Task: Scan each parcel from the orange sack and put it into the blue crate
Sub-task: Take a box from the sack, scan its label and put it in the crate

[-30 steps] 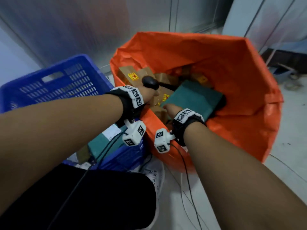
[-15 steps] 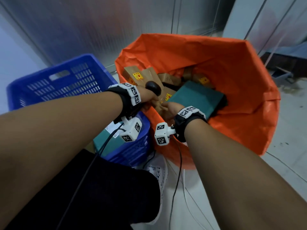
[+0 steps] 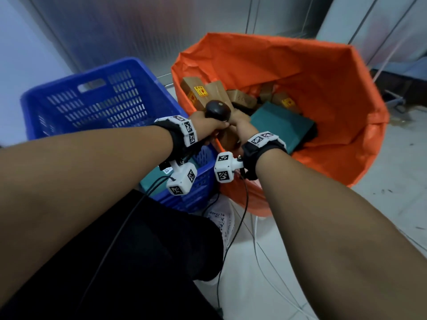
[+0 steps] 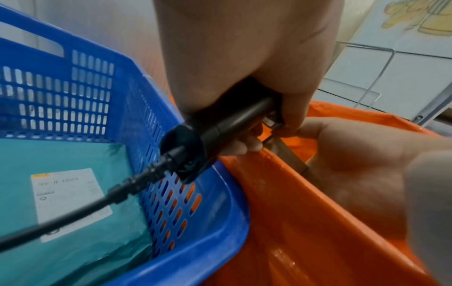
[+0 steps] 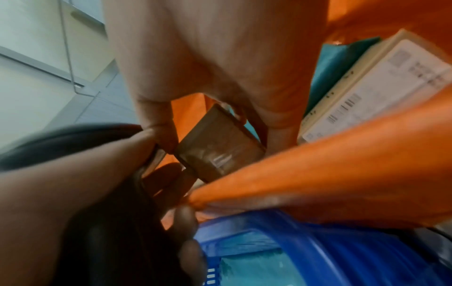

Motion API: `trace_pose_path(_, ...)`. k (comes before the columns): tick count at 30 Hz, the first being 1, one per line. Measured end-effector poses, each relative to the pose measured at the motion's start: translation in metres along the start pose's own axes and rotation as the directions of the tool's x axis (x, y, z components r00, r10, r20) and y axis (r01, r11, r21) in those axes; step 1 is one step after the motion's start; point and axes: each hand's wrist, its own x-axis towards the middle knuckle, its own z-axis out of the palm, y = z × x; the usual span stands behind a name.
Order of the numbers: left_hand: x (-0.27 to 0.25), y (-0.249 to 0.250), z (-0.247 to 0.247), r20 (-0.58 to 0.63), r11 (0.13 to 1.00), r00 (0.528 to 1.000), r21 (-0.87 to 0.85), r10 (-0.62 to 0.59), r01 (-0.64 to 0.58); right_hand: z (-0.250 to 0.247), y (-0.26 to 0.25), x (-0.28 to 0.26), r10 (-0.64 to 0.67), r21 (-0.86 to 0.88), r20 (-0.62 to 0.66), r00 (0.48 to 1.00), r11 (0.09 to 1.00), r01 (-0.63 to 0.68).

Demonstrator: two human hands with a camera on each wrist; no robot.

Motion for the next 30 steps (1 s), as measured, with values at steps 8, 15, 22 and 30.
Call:
trace_pose_path(8, -0.039, 0.058, -0.032, -0.116, 0.930, 0.982, -0.320, 0.152, -0.181, 0.026, -0.084, -0.095, -0.220, 0.073, -0.003, 0.975, 0.973, 0.220)
trace_pose_path(15, -0.072, 0.097, -0.132, -0.330, 0.780, 0.926, -0.524, 0.184, -0.342, 0.104, -0.169, -0.147, -0.455, 0.029, 0.086, 0.886, 0.890, 0.454)
trace_pose_path(22, -0.079, 0.054, -0.219, -0.520, 0.762, 0.835, -0.462, 0.182, -0.454, 0.201, -0.173, -0.157, -0.421, 0.002, 0.319, 0.849, 0.896, 0.443)
trace_pose_path(30, -0.056, -0.027, -0.249, -0.551, 0.864, 0.834, -0.405, 0.031, -0.299, 0.246, -0.119, -0.094, -0.203, -0.183, 0.403, 0.892, 0.937, 0.296)
